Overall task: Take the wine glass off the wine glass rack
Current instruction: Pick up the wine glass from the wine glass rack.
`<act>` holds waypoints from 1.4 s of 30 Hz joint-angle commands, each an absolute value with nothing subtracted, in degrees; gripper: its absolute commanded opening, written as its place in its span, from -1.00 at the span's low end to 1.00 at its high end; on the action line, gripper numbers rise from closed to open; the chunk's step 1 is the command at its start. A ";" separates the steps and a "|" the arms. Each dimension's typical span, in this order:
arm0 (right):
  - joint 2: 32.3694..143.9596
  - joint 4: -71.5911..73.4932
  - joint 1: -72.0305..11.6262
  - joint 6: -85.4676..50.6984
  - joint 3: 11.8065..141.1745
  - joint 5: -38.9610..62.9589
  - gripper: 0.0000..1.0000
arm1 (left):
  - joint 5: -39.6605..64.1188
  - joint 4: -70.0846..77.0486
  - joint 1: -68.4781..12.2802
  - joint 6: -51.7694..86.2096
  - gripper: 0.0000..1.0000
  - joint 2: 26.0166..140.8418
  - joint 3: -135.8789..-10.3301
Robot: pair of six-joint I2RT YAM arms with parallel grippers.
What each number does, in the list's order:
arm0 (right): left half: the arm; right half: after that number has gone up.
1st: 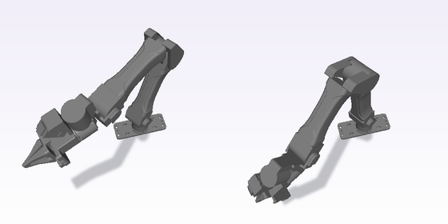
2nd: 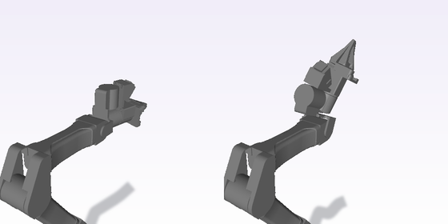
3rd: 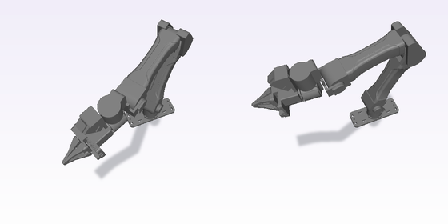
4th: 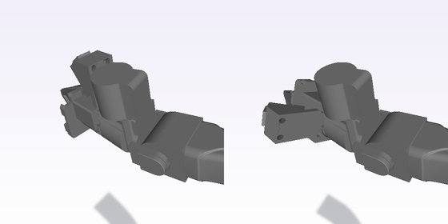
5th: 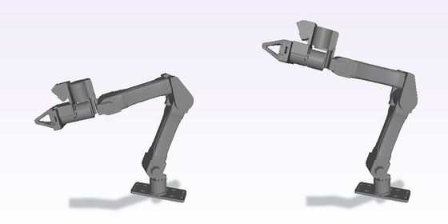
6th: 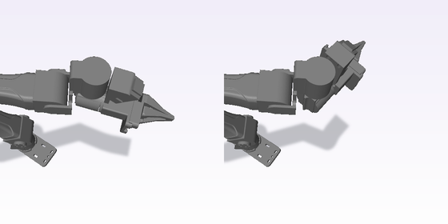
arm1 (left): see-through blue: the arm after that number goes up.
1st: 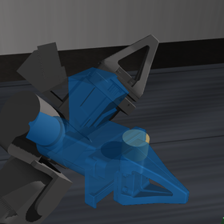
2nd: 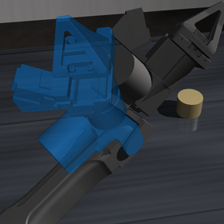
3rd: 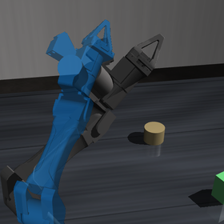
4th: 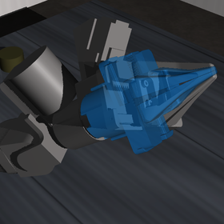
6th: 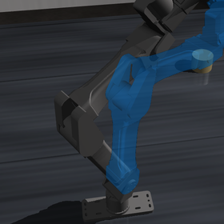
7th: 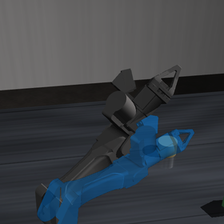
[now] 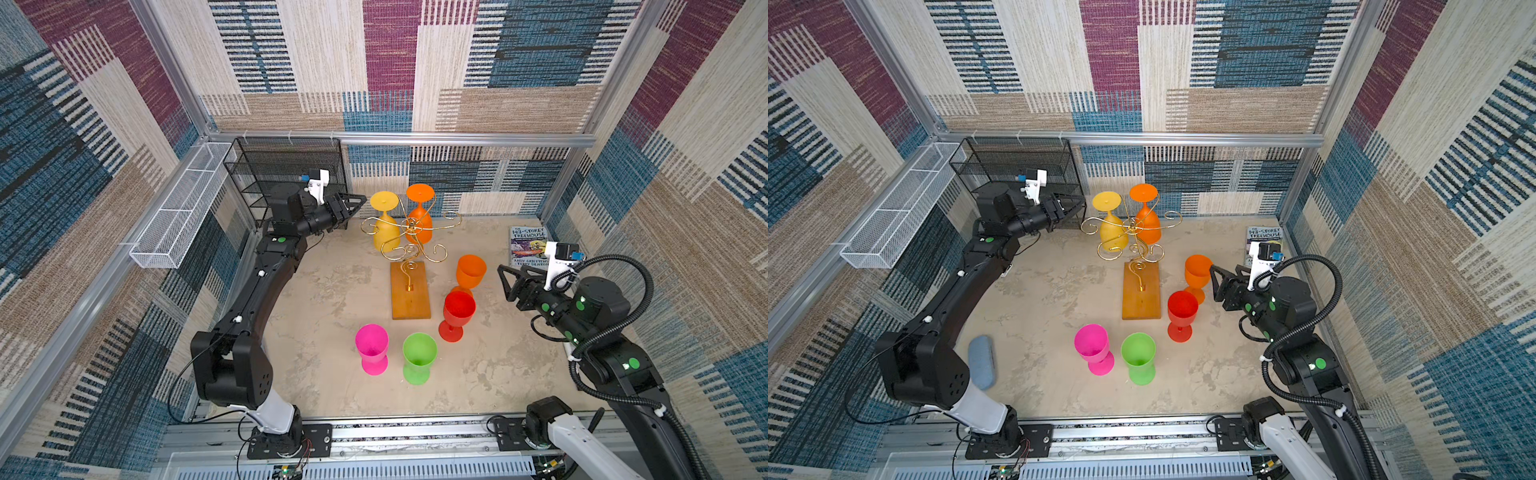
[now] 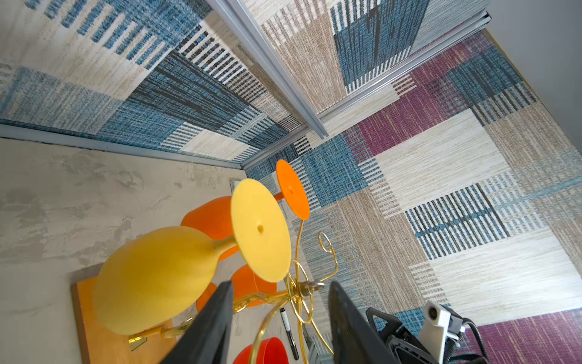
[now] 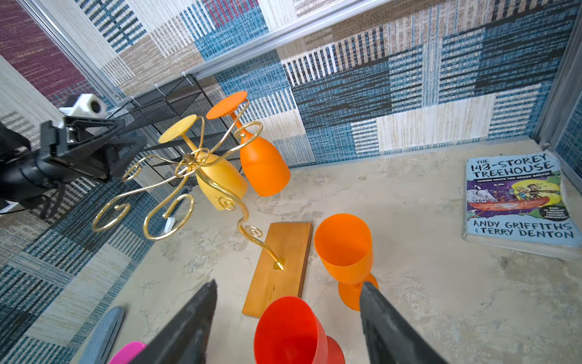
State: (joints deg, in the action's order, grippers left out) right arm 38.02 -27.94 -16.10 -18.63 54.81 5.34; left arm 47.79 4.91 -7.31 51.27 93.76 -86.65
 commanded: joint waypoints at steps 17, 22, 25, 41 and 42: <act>38.84 -24.57 -16.15 -18.39 53.78 4.30 0.43 | 54.69 19.93 -7.98 60.91 -0.03 101.14 -87.80; 39.24 -24.46 -16.17 -18.45 53.44 4.34 0.43 | 55.11 19.86 -8.43 60.82 -0.06 101.84 -88.20; 39.29 -24.49 -16.11 -18.37 53.48 4.29 0.42 | 55.32 19.90 -8.69 60.65 -0.10 102.04 -88.24; 39.81 -24.68 -16.17 -18.19 52.67 3.98 0.42 | 56.13 17.06 -9.23 59.30 -0.40 102.57 -89.89; 39.81 -24.63 -16.13 -18.20 52.62 3.95 0.42 | 56.13 16.65 -9.25 59.00 -0.43 102.57 -89.98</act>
State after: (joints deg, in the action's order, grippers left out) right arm 39.72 -26.83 -16.10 -18.09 52.84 4.45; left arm 54.87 17.08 -9.26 60.18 102.59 -89.34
